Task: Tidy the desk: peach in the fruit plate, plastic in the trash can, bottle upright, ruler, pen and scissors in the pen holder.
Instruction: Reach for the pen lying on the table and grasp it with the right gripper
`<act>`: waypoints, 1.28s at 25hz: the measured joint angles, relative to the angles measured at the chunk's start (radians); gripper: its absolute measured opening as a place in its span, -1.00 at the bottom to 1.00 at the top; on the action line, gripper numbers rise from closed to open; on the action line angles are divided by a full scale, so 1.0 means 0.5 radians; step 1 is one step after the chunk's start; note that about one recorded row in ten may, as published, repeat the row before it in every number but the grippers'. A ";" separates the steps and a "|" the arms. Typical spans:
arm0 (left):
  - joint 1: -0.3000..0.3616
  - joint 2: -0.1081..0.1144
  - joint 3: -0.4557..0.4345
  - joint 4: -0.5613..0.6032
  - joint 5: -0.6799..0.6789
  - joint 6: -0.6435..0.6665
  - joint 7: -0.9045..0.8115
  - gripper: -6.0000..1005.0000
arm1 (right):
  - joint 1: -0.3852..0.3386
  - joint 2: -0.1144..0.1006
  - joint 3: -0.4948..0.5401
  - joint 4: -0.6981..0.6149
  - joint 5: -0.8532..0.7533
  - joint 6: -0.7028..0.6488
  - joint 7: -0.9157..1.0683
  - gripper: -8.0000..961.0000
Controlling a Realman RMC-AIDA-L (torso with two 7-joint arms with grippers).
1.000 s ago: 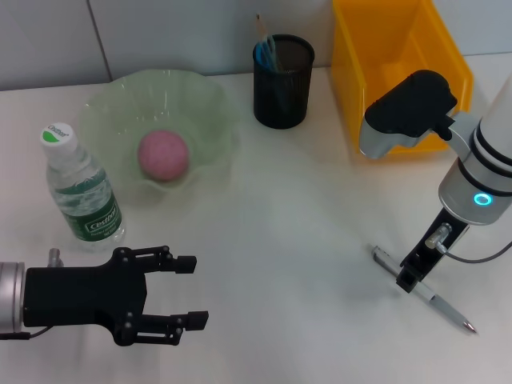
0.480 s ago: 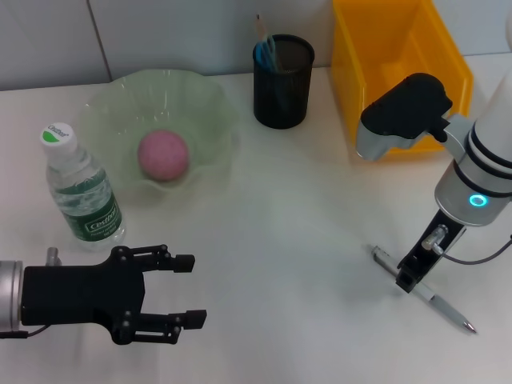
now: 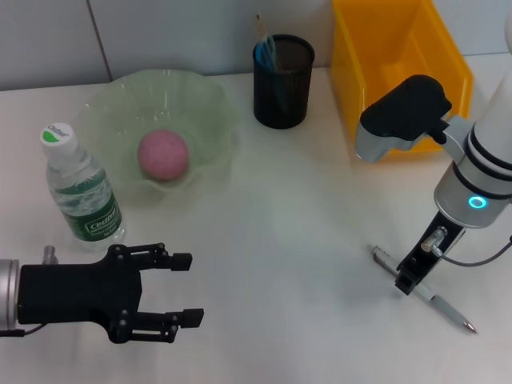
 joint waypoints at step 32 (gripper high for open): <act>0.002 -0.003 0.000 0.005 0.000 0.029 0.000 0.61 | -0.008 0.000 -0.025 0.019 -0.011 0.021 0.000 -0.42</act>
